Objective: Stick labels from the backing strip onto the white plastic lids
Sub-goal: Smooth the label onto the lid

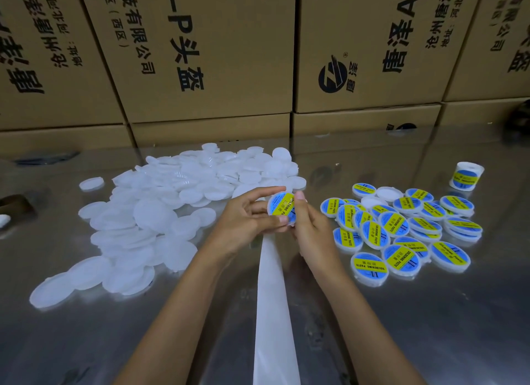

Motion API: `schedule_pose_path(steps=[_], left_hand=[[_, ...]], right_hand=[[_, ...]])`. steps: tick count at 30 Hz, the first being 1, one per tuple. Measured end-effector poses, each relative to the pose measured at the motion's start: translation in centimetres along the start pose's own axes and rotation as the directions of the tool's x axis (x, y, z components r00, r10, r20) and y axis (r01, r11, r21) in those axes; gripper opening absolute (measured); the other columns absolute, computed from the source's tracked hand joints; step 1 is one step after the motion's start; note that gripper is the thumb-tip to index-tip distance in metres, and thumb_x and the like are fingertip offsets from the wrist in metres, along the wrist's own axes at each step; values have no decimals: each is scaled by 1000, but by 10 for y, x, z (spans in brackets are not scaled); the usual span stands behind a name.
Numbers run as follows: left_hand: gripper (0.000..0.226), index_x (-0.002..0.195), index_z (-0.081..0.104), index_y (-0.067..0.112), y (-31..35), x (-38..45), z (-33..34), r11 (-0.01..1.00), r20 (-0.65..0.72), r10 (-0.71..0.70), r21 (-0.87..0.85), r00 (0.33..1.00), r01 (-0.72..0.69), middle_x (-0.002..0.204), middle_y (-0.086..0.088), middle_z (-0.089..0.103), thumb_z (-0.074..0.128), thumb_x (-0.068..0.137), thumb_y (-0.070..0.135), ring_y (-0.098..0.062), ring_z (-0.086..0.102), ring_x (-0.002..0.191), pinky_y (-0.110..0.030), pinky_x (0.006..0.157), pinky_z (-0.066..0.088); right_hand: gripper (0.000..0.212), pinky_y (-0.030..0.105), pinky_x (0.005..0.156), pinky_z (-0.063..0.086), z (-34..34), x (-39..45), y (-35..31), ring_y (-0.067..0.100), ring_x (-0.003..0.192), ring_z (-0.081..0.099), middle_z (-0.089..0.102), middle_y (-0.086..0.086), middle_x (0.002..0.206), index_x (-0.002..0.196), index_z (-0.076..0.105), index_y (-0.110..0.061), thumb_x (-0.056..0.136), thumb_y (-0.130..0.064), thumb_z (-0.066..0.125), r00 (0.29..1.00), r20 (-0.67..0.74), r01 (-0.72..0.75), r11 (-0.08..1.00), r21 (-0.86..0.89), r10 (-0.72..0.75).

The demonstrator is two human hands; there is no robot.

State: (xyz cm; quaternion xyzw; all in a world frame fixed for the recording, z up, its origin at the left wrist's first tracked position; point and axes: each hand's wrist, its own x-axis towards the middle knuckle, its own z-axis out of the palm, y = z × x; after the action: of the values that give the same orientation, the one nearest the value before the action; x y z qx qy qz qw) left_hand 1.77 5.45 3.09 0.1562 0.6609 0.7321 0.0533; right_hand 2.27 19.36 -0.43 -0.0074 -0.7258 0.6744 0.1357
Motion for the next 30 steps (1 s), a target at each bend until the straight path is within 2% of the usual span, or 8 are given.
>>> schedule_pose_path(steps=[4,8,11,13,15,20,25,30], left_hand=[[24,109,76,20,0,1,1,1000,-152,22,19,988,-19,91,-12,78,71,91,6,-28,77,80,-28,69,61],[7,94,78,16,-4,3,8,999,-272,39,9,962,-38,86,-12,77,72,92,18,-27,76,74,-31,59,61],[19,90,78,12,-3,5,8,1000,-314,13,23,949,-7,84,-10,77,68,95,28,-26,75,67,-32,57,62],[14,98,77,13,-2,4,8,1000,-236,-7,22,972,12,88,-9,76,67,96,24,-24,74,69,-31,59,62],[21,114,72,17,-2,2,7,999,-58,-30,11,998,31,98,-11,76,69,93,12,-24,74,79,-30,62,61],[51,131,63,20,3,-1,-2,995,167,-68,77,984,55,109,-8,74,71,87,-4,-21,72,88,-28,67,59],[32,109,73,11,4,-2,3,997,-39,-22,75,999,25,93,-10,78,80,79,0,-24,75,74,-27,57,59],[14,101,76,13,3,0,4,998,-196,-4,61,981,16,82,-12,77,76,87,13,-30,75,66,-28,56,60]], right_hand=[[66,18,53,34,3,-8,-5,7,55,45,48,-10,55,71,55,-13,82,-77,44,989,37,148,969,-196,-143],[57,18,49,31,2,-7,-3,8,50,38,37,-9,50,68,48,-8,89,-60,57,980,51,197,941,-276,-190],[48,23,51,34,4,-7,0,10,55,49,49,-7,52,64,47,-19,100,-50,44,974,42,224,900,-375,-225],[50,38,57,39,3,-5,1,21,62,55,54,-1,58,63,47,-20,104,-45,34,973,-14,207,891,-405,-232],[55,41,58,39,0,-2,1,29,62,53,52,1,55,57,42,-19,106,-42,31,966,-108,174,897,-406,-236],[58,39,58,40,-1,-2,3,12,51,47,49,-3,49,58,47,-15,105,-45,32,972,-95,173,929,-327,-214],[58,30,68,47,1,-2,1,3,65,60,68,-6,65,69,65,-20,102,-57,34,996,-26,82,992,-93,-85],[55,37,75,51,0,-2,3,9,78,64,70,-5,77,82,66,-21,95,-65,36,992,38,124,983,-137,-120]])
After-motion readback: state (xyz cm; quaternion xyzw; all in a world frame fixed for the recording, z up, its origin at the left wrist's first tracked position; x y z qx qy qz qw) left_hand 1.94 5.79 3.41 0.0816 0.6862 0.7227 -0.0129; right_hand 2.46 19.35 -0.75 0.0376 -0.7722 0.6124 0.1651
